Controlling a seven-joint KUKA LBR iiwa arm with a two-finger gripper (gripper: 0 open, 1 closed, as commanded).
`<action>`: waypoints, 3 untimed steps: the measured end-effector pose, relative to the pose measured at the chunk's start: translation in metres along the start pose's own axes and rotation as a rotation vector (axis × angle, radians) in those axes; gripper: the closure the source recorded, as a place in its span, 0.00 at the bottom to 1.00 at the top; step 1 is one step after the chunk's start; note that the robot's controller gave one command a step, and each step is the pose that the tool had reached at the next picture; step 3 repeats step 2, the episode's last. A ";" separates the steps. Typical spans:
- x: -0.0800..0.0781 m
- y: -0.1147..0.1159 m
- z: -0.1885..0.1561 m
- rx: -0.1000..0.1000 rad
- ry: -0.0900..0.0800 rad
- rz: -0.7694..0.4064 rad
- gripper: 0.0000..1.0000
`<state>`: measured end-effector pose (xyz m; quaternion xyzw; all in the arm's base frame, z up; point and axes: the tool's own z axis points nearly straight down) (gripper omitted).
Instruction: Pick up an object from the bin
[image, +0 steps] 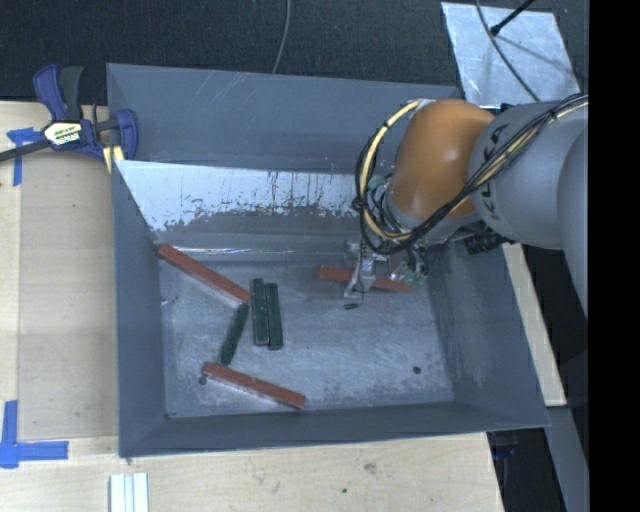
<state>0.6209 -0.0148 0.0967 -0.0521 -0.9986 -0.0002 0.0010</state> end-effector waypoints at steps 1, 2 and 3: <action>-0.002 0.000 -0.012 0.000 -0.006 0.000 1.00; -0.001 0.000 -0.025 0.000 -0.003 0.000 1.00; -0.001 0.000 -0.025 0.000 -0.003 0.000 1.00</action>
Offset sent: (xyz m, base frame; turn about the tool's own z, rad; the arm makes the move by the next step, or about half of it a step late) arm 0.0000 0.0000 0.0615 0.0000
